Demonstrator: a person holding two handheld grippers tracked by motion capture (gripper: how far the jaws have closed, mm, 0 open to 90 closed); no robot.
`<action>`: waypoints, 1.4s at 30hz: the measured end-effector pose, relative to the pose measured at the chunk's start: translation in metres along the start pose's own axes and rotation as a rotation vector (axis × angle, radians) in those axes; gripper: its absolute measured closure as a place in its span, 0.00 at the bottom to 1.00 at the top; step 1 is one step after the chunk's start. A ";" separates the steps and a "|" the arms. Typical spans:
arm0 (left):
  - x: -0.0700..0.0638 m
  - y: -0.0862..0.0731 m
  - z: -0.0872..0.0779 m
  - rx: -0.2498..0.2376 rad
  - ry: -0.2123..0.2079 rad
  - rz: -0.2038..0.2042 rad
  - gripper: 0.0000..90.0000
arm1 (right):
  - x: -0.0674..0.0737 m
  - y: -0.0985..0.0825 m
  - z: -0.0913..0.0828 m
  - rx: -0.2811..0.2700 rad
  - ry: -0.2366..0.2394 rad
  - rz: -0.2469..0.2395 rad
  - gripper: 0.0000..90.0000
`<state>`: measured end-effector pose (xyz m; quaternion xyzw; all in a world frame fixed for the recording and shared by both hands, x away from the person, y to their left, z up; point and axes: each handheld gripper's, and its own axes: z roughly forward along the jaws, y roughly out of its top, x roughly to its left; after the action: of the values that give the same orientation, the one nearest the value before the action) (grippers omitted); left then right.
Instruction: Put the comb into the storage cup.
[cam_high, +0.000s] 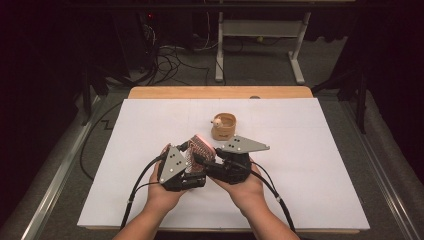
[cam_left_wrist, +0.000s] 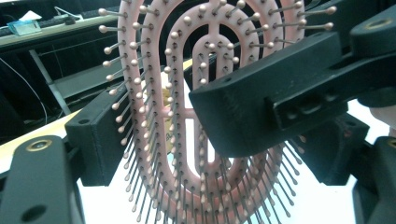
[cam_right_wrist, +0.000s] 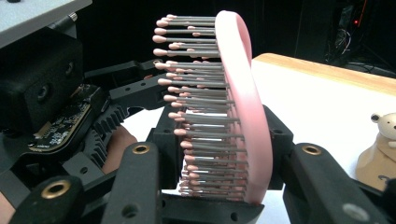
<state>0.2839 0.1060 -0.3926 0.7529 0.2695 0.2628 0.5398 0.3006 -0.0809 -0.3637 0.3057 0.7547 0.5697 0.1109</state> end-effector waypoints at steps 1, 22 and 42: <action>0.000 0.000 0.000 0.002 -0.005 0.001 0.22 | 0.000 0.000 0.000 0.002 0.000 -0.003 0.69; 0.001 -0.001 0.001 -0.004 -0.032 -0.013 0.20 | 0.003 0.002 -0.001 0.008 -0.035 -0.029 0.72; 0.002 -0.004 0.003 -0.013 -0.082 -0.031 0.17 | 0.001 0.004 -0.006 -0.010 -0.047 -0.046 0.72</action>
<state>0.2875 0.1065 -0.3969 0.7553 0.2570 0.2251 0.5593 0.2984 -0.0842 -0.3576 0.3010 0.7560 0.5633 0.1432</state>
